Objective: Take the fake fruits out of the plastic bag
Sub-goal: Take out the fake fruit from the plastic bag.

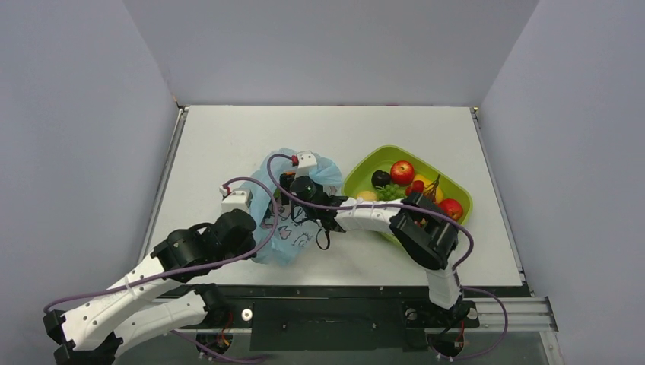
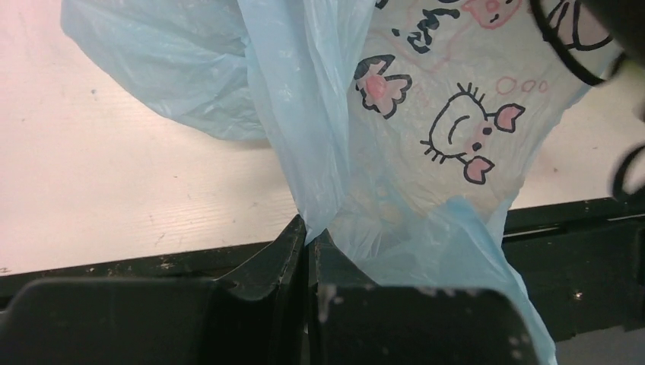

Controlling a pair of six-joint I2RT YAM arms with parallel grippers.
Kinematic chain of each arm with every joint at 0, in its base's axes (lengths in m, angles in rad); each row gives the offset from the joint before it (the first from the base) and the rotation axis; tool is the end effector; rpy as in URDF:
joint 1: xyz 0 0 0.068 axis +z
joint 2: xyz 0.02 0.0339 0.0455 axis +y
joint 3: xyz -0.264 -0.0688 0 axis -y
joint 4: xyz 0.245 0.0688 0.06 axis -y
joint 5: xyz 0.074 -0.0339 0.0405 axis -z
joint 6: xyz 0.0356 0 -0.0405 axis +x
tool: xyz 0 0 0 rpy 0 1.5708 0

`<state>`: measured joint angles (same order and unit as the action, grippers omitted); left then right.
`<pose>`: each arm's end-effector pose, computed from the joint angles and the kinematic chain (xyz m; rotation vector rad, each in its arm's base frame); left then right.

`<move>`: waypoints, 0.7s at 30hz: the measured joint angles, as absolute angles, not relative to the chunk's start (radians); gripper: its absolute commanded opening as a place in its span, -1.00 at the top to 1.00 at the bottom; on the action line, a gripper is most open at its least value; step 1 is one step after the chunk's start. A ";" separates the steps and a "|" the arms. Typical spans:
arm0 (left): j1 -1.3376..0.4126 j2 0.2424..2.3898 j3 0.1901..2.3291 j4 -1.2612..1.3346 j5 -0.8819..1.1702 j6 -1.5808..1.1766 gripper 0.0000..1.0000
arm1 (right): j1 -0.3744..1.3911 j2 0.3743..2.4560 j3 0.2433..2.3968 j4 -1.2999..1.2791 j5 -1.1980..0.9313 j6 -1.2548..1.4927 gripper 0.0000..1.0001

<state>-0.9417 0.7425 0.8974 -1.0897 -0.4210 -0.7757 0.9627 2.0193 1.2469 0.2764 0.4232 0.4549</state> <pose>0.0833 -0.0897 0.3034 0.0308 2.4118 -0.2636 0.2665 0.3572 0.1727 -0.2588 2.0337 0.4571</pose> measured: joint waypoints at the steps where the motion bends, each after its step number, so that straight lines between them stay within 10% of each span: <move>1: -0.942 0.749 0.898 -1.094 -0.429 -0.774 1.00 | 0.975 1.979 1.224 0.276 0.413 0.453 0.93; 21: -0.942 0.717 0.898 -1.107 -0.487 -0.783 1.00 | 1.087 1.602 0.946 0.208 -0.018 0.527 1.00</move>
<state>-0.9417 0.7166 0.8978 -1.1069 -0.4866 -0.7834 1.0866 1.6016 0.9459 0.2085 -0.0177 0.5274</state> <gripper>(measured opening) 0.004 0.675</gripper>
